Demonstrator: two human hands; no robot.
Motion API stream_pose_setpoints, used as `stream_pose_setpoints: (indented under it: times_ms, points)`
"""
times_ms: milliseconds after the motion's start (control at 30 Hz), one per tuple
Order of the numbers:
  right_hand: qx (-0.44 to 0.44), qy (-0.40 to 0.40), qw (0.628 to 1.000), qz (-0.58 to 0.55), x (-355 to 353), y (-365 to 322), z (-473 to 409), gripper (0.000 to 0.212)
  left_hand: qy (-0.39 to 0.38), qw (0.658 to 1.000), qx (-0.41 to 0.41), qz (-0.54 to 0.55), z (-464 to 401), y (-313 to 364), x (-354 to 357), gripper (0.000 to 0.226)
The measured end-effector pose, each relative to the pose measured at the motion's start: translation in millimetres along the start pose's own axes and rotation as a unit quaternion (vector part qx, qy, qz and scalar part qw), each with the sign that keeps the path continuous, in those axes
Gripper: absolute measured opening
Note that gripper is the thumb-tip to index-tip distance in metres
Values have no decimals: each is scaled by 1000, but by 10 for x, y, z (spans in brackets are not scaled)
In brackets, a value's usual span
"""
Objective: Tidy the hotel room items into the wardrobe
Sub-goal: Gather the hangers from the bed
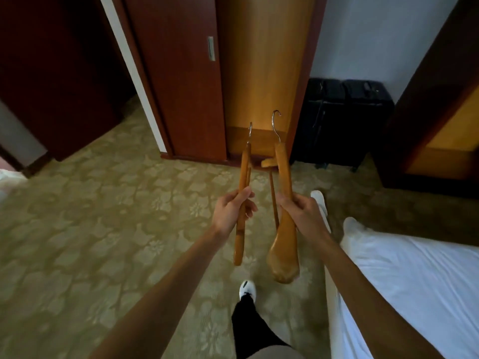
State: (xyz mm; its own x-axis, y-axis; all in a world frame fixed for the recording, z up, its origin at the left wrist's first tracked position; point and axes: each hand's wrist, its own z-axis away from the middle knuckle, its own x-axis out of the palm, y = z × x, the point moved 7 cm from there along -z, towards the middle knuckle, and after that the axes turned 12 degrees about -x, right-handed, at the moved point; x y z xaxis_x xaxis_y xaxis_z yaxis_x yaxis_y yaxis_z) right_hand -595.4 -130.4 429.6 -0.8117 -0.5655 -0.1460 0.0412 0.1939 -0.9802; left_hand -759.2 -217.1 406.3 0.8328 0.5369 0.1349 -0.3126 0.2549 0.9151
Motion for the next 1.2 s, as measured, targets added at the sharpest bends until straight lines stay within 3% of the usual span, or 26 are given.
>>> stream_pose_setpoints:
  times_ms: [167,333,700,900,1200]
  points:
    - [-14,5,1000,1,54,13,-1708,48,5,1000,2,-15,-1379,874,-103,38]
    - [-33,-16,999,2,235,-128,-3108,35,21,1000,20,-4,-2486,1656,-329,35]
    - [-48,-36,998,1,944,106,-5868,33,17,999,43,21,-5037,2739,-992,42]
    - [-52,13,999,8,1012,61,-7542,30,-22,999,47,16,-6614,3662,-1119,35]
    - [-82,95,991,43,511,-251,-9482,29,-83,993,82,-5,-8382,5037,-703,35]
